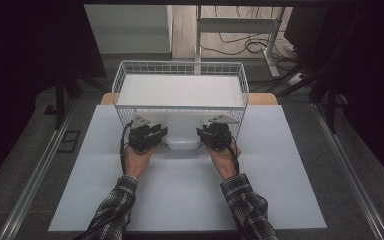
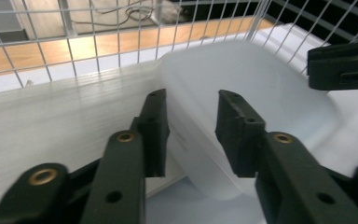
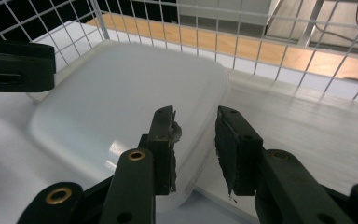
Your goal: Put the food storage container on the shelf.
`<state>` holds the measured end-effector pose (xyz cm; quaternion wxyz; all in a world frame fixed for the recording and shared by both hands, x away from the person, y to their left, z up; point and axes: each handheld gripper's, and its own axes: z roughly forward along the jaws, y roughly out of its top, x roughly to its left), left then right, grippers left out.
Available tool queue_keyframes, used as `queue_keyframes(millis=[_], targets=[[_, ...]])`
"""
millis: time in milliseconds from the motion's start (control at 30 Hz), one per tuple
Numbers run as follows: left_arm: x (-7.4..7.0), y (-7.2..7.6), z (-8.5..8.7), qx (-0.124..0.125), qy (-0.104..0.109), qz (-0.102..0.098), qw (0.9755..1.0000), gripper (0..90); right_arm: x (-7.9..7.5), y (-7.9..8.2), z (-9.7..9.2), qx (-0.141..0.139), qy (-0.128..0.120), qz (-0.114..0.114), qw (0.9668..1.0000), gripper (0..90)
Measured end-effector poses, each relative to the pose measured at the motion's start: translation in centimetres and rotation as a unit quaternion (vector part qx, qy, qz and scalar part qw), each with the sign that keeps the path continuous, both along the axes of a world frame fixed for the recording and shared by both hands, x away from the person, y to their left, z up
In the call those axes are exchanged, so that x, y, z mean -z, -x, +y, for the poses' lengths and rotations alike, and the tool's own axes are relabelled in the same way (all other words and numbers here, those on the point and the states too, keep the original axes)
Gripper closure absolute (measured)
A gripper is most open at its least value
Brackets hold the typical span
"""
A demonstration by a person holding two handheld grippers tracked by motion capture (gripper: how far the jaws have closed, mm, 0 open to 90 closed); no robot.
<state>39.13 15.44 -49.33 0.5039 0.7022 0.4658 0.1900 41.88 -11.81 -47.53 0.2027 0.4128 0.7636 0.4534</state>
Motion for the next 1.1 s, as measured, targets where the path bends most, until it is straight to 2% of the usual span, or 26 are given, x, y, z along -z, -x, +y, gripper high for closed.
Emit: queue_keyframes(millis=[67, 133, 167, 233, 300, 333, 367, 400, 433, 467, 500, 533, 567, 600, 633, 733, 767, 800, 867, 900, 933, 1033, 1067, 1100], targets=[[-0.2, 0.5, 0.1, 0.0, 0.003, -0.002, 1.0, 58.6, -0.2, 0.2, -0.3, -0.003, -0.001, -0.004, 1.0, 68.3], [-0.4, 1.0, 0.2, 0.006, 0.003, -0.007, 1.0, 52.6, -0.5, 0.6, -0.7, -0.01, -0.001, -0.005, 0.9999, 75.1], [-0.5, 1.4, 0.2, 0.01, 0.004, -0.01, 0.9999, 52.6, -0.5, 0.6, -0.7, -0.01, -0.001, -0.005, 0.9999, 75.1], [-0.6, 2.6, 0.4, 0.016, -0.007, -0.016, 0.9997, 45.2, -0.7, 1.3, -1.1, -0.031, 0.001, -0.001, 0.9995, 85.0], [-0.6, 3.4, 0.6, 0.021, -0.011, -0.019, 0.9995, 40.9, -0.8, 1.8, -1.3, -0.042, 0.001, 0.003, 0.9991, 88.1], [-0.6, 3.4, 0.6, 0.021, -0.011, -0.019, 0.9995, 38.1, -0.8, 1.8, -1.3, -0.042, 0.001, 0.003, 0.9991, 88.1], [-0.7, 4.4, 0.9, 0.031, -0.009, -0.019, 0.9993, 34.5, -0.9, 2.3, -1.5, -0.046, -0.003, 0.001, 0.9989, 89.2], [-0.7, 4.4, 0.9, 0.031, -0.009, -0.019, 0.9993, 31.8, -0.9, 2.3, -1.5, -0.046, -0.003, 0.001, 0.9989, 89.2], [-0.7, 5.1, 1.1, 0.039, -0.008, -0.017, 0.999, 31.8, -1.0, 2.6, -1.6, -0.048, -0.005, 0.002, 0.9988, 89.3], [-0.7, 5.5, 1.2, 0.041, -0.008, -0.018, 0.999, 28.1, -1.0, 2.9, -1.8, -0.051, -0.014, 0.006, 0.9986, 89.4], [-0.7, 6.6, 1.5, 0.048, -0.007, -0.016, 0.9987, 24.9, -1.1, 3.3, -1.9, -0.053, -0.018, 0.008, 0.9984, 89.4], [-0.7, 6.6, 1.5, 0.048, -0.007, -0.016, 0.9987, 22.8, -1.1, 3.3, -1.9, -0.053, -0.018, 0.008, 0.9984, 89.4], [-0.6, 7.8, 1.8, 0.054, -0.01, -0.013, 0.9984, 19.5, -1.0, 3.8, -2.0, -0.062, -0.023, 0.019, 0.9976, 89.4], [-0.6, 7.8, 1.8, 0.054, -0.01, -0.013, 0.9984, 17.4, -1.0, 3.8, -2.0, -0.062, -0.023, 0.019, 0.9976, 89.4], [-0.4, 8.7, 2.0, 0.058, -0.012, -0.013, 0.9982, 17.4, -1.0, 4.0, -2.0, -0.065, -0.022, 0.018, 0.9975, 89.4], [-0.1, 11.0, 2.7, 0.062, -0.008, -0.01, 0.998, 9.9, -0.8, 5.2, -1.7, -0.089, -0.015, 0.022, 0.9957, 89.2], [0.1, 12.3, 3.1, 0.066, -0.005, -0.009, 0.9978, 8.9, -0.7, 5.4, -1.5, -0.094, -0.013, 0.022, 0.9952, 89.2], [0.1, 12.3, 3.1, 0.066, -0.005, -0.009, 0.9978, 7.8, -0.7, 5.6, -1.3, -0.098, -0.011, 0.021, 0.9949, 89.2], [0.4, 14.0, 3.6, 0.063, -0.007, -0.009, 0.998, 6.4, -0.7, 5.8, -1.0, -0.105, -0.008, 0.018, 0.9943, 89.2], [0.8, 15.2, 4.0, 0.058, -0.013, -0.008, 0.9982, 5.1, -0.5, 6.1, -0.5, -0.114, -0.004, 0.017, 0.9933, 89.2], [0.8, 15.2, 4.0, 0.058, -0.013, -0.008, 0.9982, 4.3, -0.5, 6.1, -0.5, -0.114, -0.004, 0.017, 0.9933, 89.2], [1.6, 18.0, 4.6, 0.044, -0.046, -0.018, 0.9978, 2.2, 0.2, 6.4, 0.9, -0.133, 0.007, 0.023, 0.9909, 89.2], [1.6, 18.0, 4.6, 0.044, -0.046, -0.018, 0.9978, 1.9, 0.2, 6.4, 0.9, -0.133, 0.007, 0.023, 0.9909, 89.2], [1.9, 19.1, 5.0, 0.046, -0.04, -0.022, 0.9979, 1.6, 0.5, 6.5, 1.6, -0.139, 0.014, 0.022, 0.99, 89.2]])
